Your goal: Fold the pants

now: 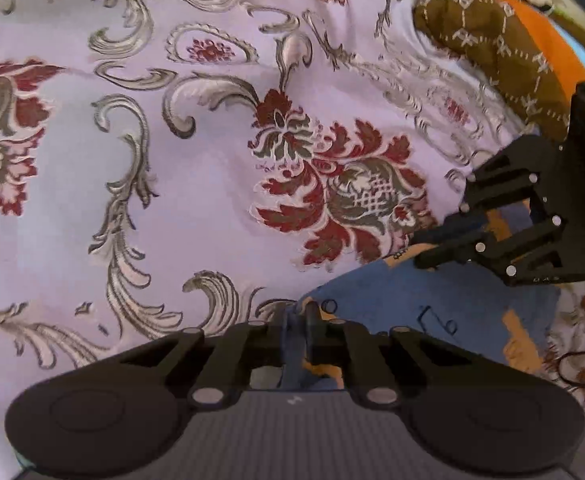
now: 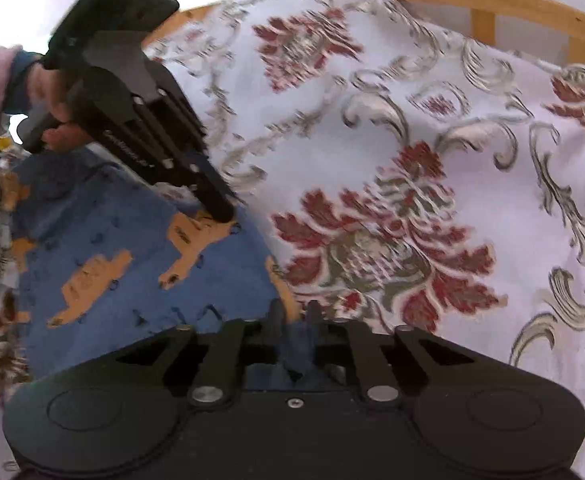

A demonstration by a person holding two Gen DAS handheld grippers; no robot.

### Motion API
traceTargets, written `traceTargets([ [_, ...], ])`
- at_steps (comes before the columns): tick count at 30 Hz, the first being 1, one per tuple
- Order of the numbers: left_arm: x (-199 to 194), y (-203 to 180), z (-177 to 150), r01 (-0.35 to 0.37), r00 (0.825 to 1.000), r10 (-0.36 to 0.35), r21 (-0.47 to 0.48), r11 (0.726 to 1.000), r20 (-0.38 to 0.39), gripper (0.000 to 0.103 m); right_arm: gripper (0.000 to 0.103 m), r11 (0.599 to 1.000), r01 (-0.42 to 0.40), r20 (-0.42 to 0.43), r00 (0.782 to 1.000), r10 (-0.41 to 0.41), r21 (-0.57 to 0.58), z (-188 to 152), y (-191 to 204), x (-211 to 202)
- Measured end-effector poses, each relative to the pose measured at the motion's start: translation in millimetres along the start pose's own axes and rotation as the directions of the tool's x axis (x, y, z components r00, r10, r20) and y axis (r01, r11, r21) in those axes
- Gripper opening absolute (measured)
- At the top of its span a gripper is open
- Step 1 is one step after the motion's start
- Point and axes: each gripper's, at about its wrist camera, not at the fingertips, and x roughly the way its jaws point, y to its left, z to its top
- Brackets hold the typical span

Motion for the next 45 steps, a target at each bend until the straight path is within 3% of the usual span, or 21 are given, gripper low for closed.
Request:
traceTargets([
  [3,11.9,2.4,0.0,-0.002,1.0,0.002,0.011,1.0,-0.03,0.009,0.038,0.999,0.022,0.021,1.0,-0.023,0.024,-2.7,-1.2,-0.5],
  [5,11.3,4.7,-0.3,0.008,1.0,-0.008,-0.002,1.0,-0.027,0.011,0.08,0.998,0.055,0.044,0.997,-0.056,0.018,-4.1,0.8,-7.6],
  [8,5.7,7.0,-0.7,0.003,1.0,-0.003,-0.031,1.0,-0.025,0.023,0.09,0.992,0.124,0.107,0.987,-0.123,0.004,-9.1,4.8,-26.6],
  [10,-1.1,6.3,-0.9,-0.024,1.0,0.024,-0.043,0.999,-0.013,0.044,0.094,0.987,0.158,0.121,0.98,-0.159,0.017,-11.9,8.0,-36.9],
  [11,-5.3,5.1,-0.9,-0.048,0.999,0.048,-0.047,0.998,-0.003,0.059,0.098,0.985,0.17,0.135,0.976,-0.172,0.025,-14.7,11.6,-43.7],
  [13,-16.4,2.5,-3.8,-0.092,0.995,0.094,-0.063,0.994,0.028,0.071,0.102,0.984,0.178,0.16,0.971,-0.18,0.029,-22.5,22.2,-58.2],
  [15,-28.8,-0.3,-8.9,-0.117,0.991,0.121,-0.081,0.99,0.054,0.089,0.102,0.977,0.209,0.176,0.961,-0.211,0.032,-31.6,34.7,-71.3],
  [18,-49.4,-6.8,-23.4,-0.181,0.971,0.203,-0.164,0.97,0.129,0.102,0.102,0.964,0.262,0.194,0.944,-0.266,0.044,-49.6,54.4,-91.3],
  [23,-68.9,-27.7,-54.5,-0.192,0.947,0.262,-0.329,0.925,0.185,0.103,0.102,0.941,0.314,0.211,0.919,-0.334,0.123,-81.4,74.8,-131.8],
  [27,-70.7,-60.8,-78.3,-0.147,0.956,0.227,-0.365,0.919,0.187,0.103,0.102,0.921,0.341,0.197,0.906,-0.375,0.187,-102.7,83.2,-161.8],
  [30,-69.7,-95.7,-89.4,-0.117,0.967,0.184,-0.338,0.934,0.176,0.103,0.102,0.889,0.365,0.171,0.892,-0.419,0.276,-121.0,84.3,-182.0],
  [33,-64.3,-128.7,-86.9,-0.096,0.979,0.142,-0.287,0.953,0.145,0.103,0.102,0.819,0.4,0.145,0.859,-0.492,0.411,-142.0,79.3,-200.7],
  [37,-52.6,-176.7,-61.8,-0.097,0.987,0.119,-0.184,0.978,0.11,0.103,0.102,0.668,0.509,0.053,0.773,-0.633,0.543,-171.4,62.1,-215.4],
  [41,-36.3,-215.9,-13.4,-0.078,0.988,0.093,-0.126,0.989,0.119,0.103,0.102,0.593,0.5,0.032,0.747,-0.664,0.631,-189.8,34.5,-226.1],
  [45,-11.8,-245.4,50.0,-0.028,0.99,0.039,-0.082,0.996,0.133,0.103,0.102,0.515,0.39,0.06,0.752,-0.657,0.764,-202.5,3.3,-234.9],
])
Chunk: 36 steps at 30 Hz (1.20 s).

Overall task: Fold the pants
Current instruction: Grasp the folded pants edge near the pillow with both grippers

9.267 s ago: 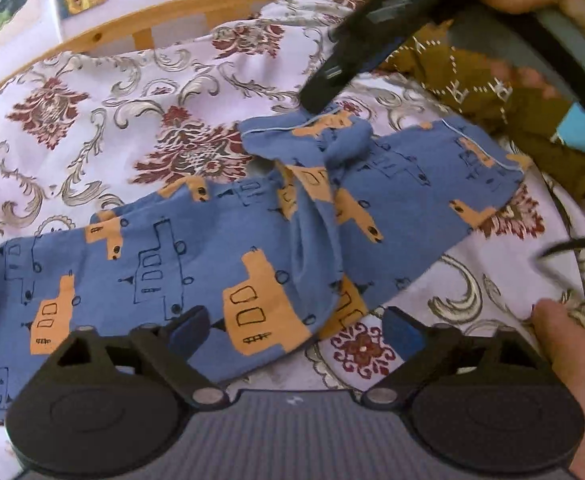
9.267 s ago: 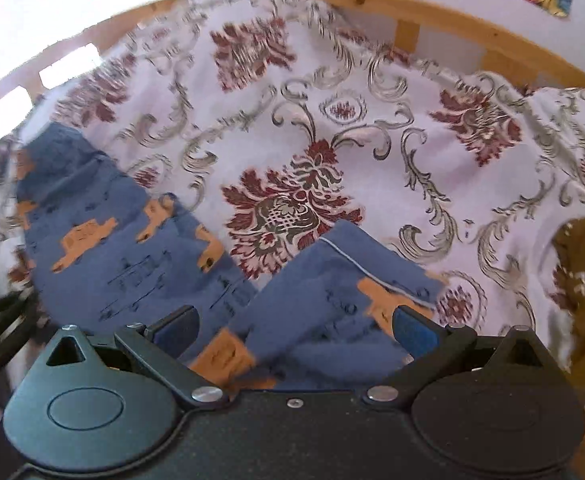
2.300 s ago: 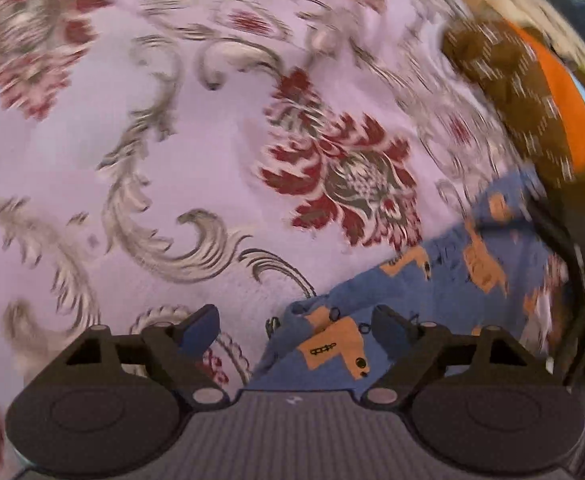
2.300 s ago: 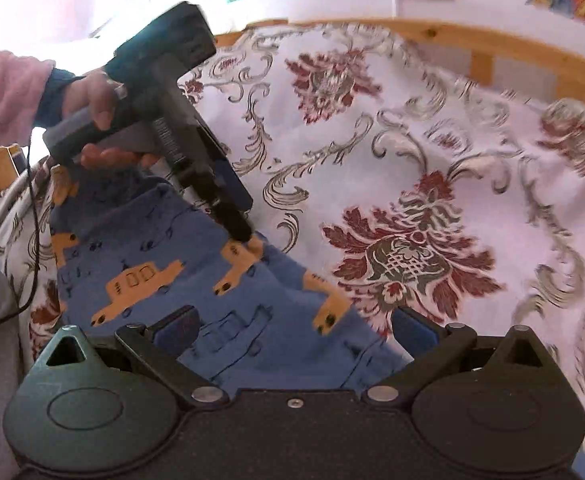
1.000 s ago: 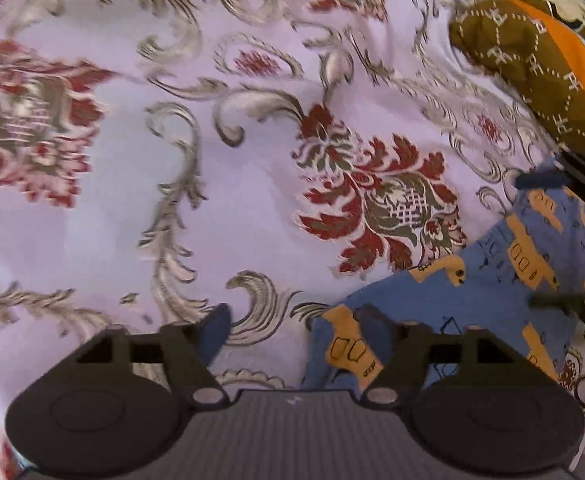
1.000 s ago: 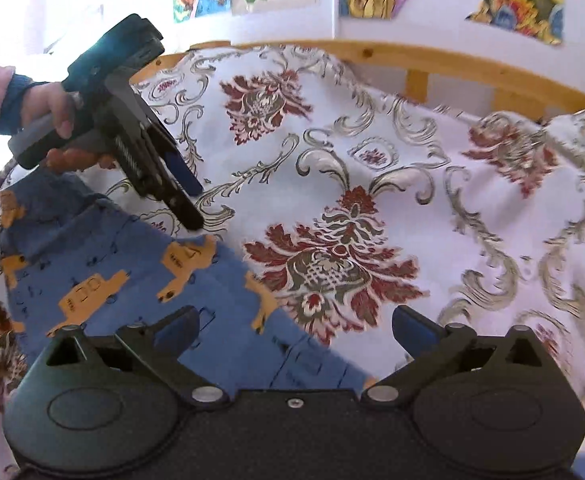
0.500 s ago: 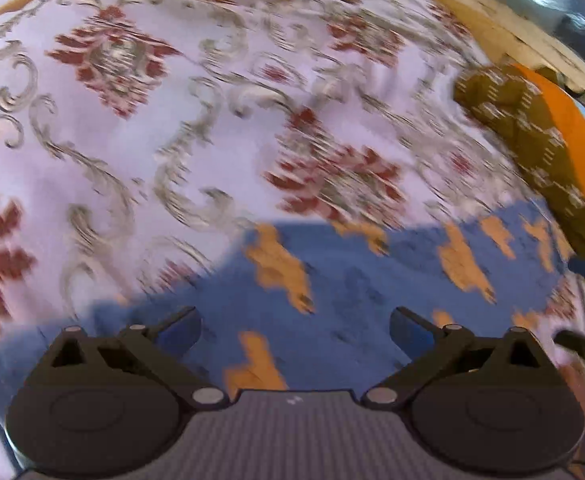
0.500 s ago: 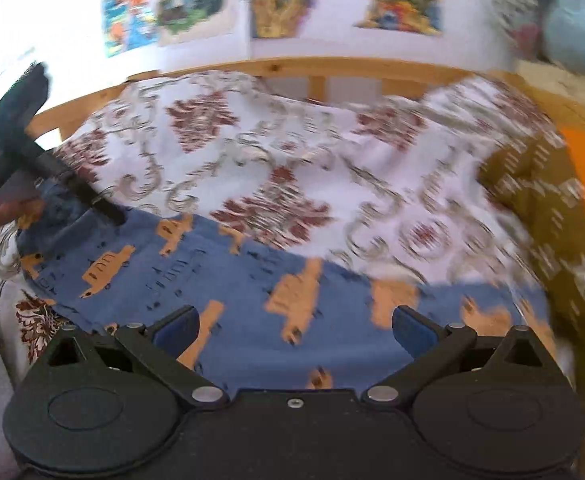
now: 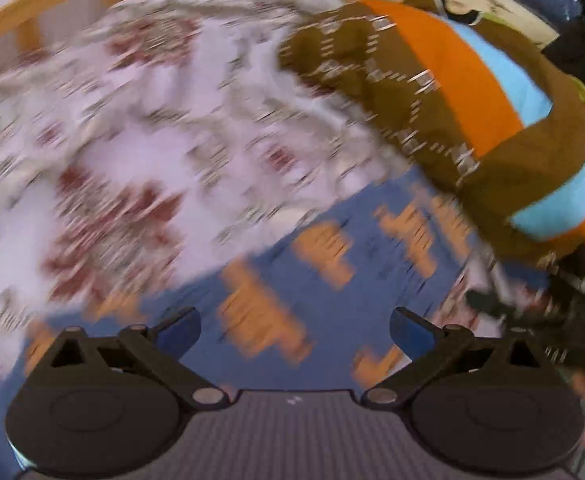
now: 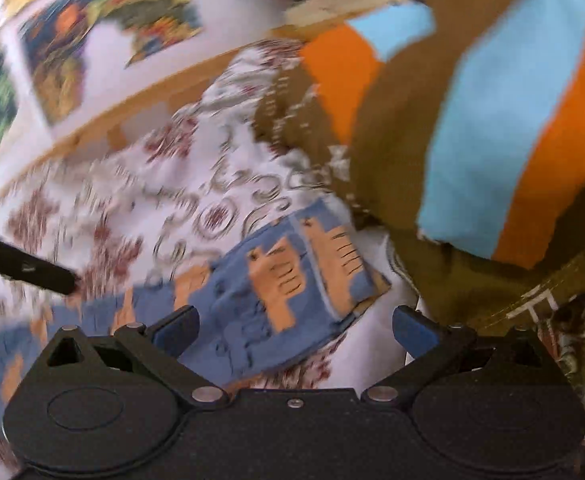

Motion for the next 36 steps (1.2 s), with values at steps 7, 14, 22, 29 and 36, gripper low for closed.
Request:
traceTargets([
  [7,89.3,-58.1,90.0,0.03,0.998,-0.024,0.134,0.991,-0.051,0.103,0.102,0.982,0.014,-0.018,1.0,-0.01,0.187,-2.8,-28.2,21.0],
  [14,163.1,-100.0,117.6,-0.014,0.989,0.056,0.293,0.956,-0.134,0.103,0.096,0.958,-0.012,0.061,0.998,-0.006,0.287,-3.7,-33.9,28.5],
  [22,185.4,-99.5,102.4,0.003,0.99,0.039,0.299,0.954,-0.134,0.103,0.059,0.933,0.036,0.083,0.994,-0.07,0.357,-2.3,-42.1,27.5],
  [29,181.9,-99.0,92.7,-0.015,0.99,0.055,0.284,0.959,-0.132,0.103,0.045,0.953,0.097,0.074,0.99,-0.123,0.287,-1.5,-33.6,25.5],
  [36,186.0,-99.8,99.2,-0.019,0.986,0.063,0.276,0.961,-0.151,0.103,0.046,0.964,0.14,0.052,0.986,-0.156,0.225,-2.1,-25.8,30.2],
])
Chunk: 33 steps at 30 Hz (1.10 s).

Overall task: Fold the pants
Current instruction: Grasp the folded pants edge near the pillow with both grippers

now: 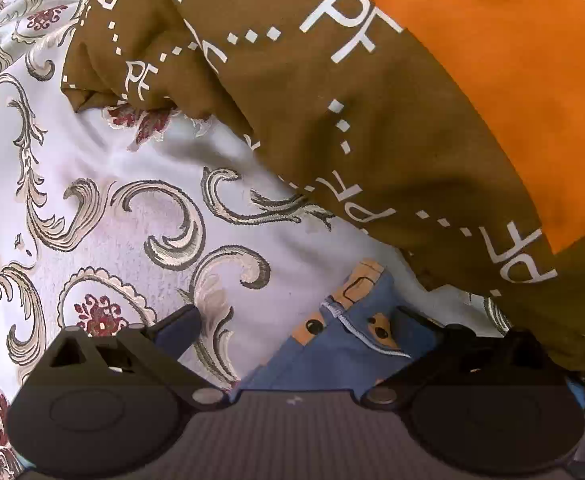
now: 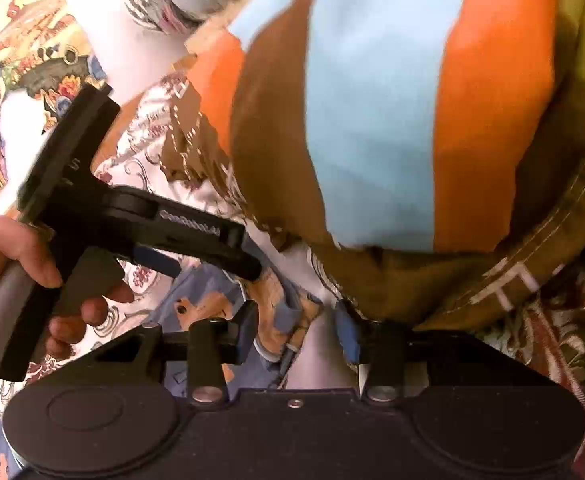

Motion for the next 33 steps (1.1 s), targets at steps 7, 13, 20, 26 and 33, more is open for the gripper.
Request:
traceTargets([
  [7,-0.6,-3.3,3.2,-0.019,1.0,0.019,-0.018,1.0,-0.009,0.103,0.034,0.982,0.075,0.015,0.997,-0.074,-0.173,-4.3,20.0,1.1],
  [13,-5.8,-2.6,12.9,-0.052,0.994,0.041,-0.115,0.992,-0.1,0.103,0.015,0.934,0.127,0.047,0.992,-0.117,-0.335,-11.7,40.2,-0.5],
  [20,-37.9,-10.3,21.4,-0.007,0.991,-0.013,-0.147,0.989,-0.135,0.103,0.012,0.865,0.116,0.097,0.992,-0.078,-0.489,-22.7,63.0,-12.3],
  [26,-52.7,-8.0,24.9,0.081,0.98,-0.122,-0.245,0.966,-0.155,0.103,0.012,0.777,0.097,0.131,0.991,-0.019,-0.621,-36.8,91.1,-21.0],
  [33,-51.6,-12.7,34.6,0.094,0.972,-0.15,-0.284,0.954,-0.182,0.099,0.012,0.712,0.059,0.117,0.993,0.032,-0.7,-47.3,107.9,-27.5],
])
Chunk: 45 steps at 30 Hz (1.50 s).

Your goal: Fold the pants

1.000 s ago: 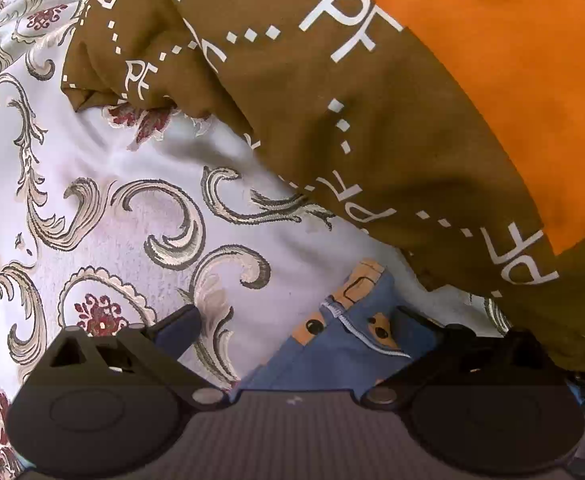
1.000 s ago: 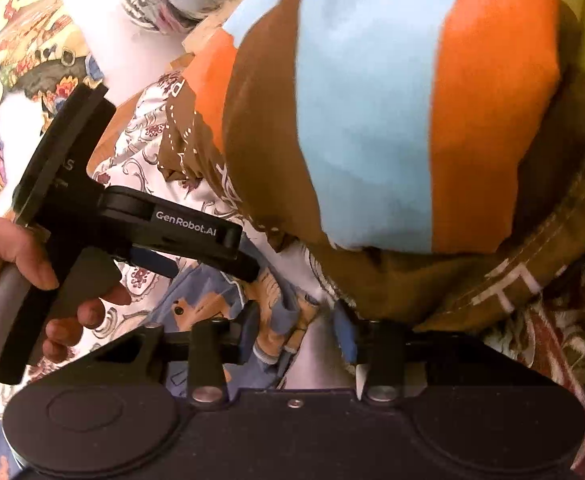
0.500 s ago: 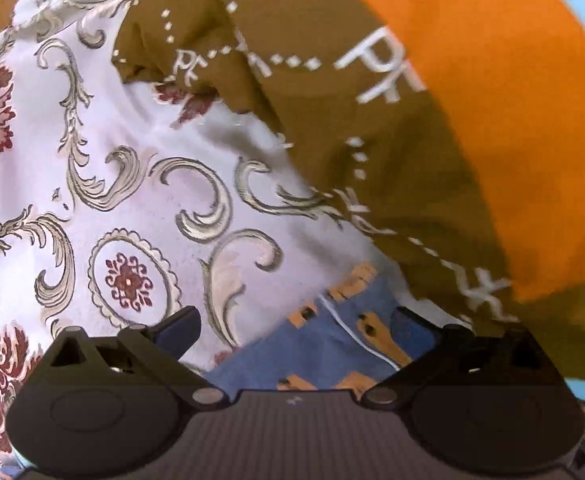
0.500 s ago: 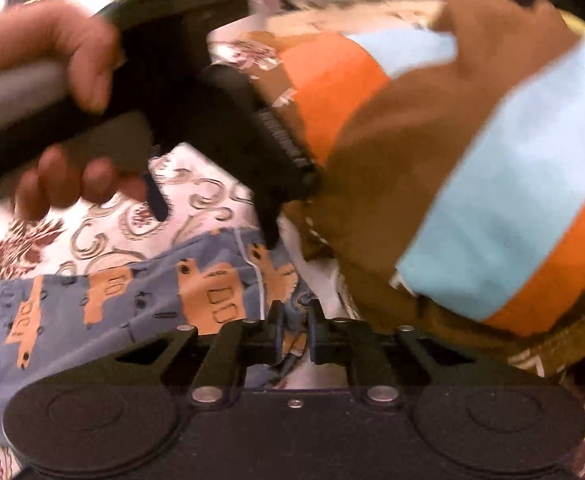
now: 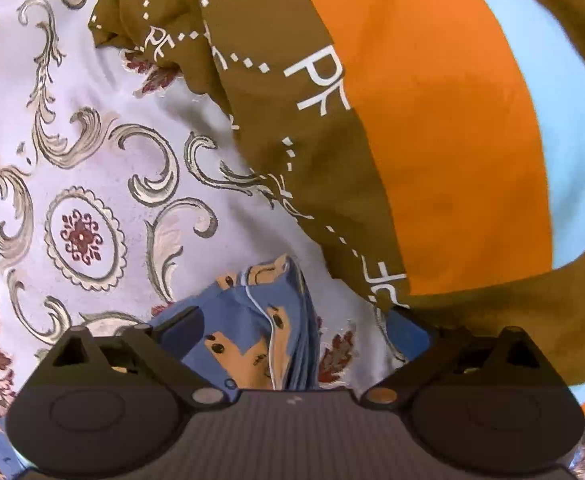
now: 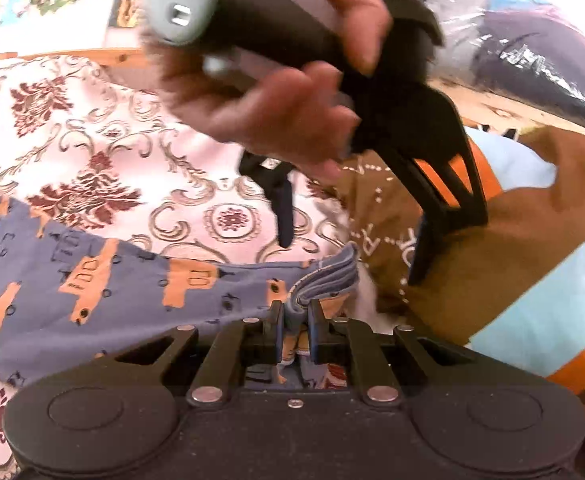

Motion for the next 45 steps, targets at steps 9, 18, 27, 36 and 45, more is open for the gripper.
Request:
traceTargets([
  [9,8.6,-11.9,1.0,-0.148,0.989,0.148,0.025,0.989,-0.009,0.069,0.012,0.998,-0.051,-0.004,0.999,0.051,-0.048,-1.8,12.4,-3.7],
  [18,-9.0,2.8,-0.7,-0.112,0.993,0.114,-0.062,0.992,0.035,0.023,0.012,0.996,-0.064,0.004,0.998,0.065,-0.064,-0.1,12.2,-9.3],
  [27,-35.1,52.3,-38.4,0.095,0.984,-0.07,-0.152,0.984,0.161,0.022,0.012,0.982,-0.125,0.045,0.99,0.132,-0.144,0.8,20.0,-30.2],
  [36,-44.7,128.5,-125.1,0.281,0.923,-0.195,-0.232,0.931,0.332,0.021,0.012,0.912,-0.303,-0.027,0.951,0.308,-0.277,-8.4,56.9,-42.7],
  [45,-17.9,193.3,-180.3,0.417,0.856,-0.266,-0.29,0.861,0.444,0.024,0.012,0.849,-0.374,-0.099,0.926,0.365,-0.374,-23.8,85.9,-41.1],
])
